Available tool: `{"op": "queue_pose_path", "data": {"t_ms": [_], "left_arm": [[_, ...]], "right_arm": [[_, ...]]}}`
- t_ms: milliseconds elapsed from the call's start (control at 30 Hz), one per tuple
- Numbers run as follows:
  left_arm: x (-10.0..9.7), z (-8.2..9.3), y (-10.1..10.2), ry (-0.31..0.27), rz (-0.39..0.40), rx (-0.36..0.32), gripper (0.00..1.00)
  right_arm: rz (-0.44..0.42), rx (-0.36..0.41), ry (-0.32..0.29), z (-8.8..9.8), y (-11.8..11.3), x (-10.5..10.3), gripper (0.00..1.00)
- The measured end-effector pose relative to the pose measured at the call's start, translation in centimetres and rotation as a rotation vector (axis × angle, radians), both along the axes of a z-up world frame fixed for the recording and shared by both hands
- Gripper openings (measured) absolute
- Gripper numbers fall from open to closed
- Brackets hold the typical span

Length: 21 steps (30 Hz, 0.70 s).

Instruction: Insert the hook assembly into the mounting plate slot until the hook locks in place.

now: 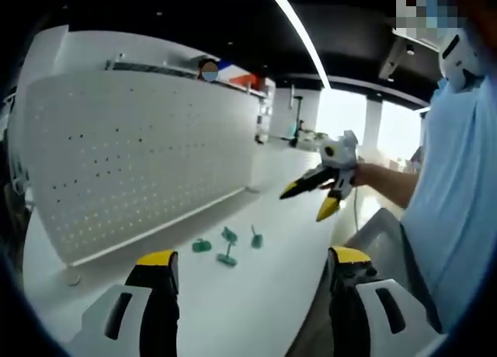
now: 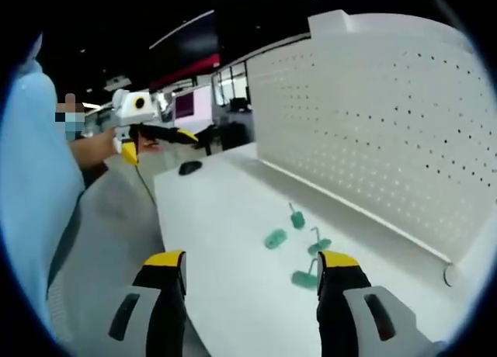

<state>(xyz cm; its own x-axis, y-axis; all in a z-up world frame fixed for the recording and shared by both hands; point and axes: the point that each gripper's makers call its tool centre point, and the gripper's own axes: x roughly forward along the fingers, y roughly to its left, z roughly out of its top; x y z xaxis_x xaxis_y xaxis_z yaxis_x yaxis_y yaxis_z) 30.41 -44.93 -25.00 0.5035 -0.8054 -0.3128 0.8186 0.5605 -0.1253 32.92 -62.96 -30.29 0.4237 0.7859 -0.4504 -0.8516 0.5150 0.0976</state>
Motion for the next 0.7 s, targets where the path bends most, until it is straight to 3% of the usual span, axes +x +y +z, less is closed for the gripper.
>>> {"op": "queue_pose_path", "data": {"t_ms": [300,700], "left_arm": [[-0.2,-0.1,0.1,-0.002,0.006,-0.009,0.8],[-0.4,-0.3,0.0,0.0,0.013,-0.021,0.8]], "right_arm": [[0.012,-0.015,0.025,-0.4,2.0,1.3,0.53],[0.004,-0.05,0.031,-1.0,2.9,3.0,0.41]]}}
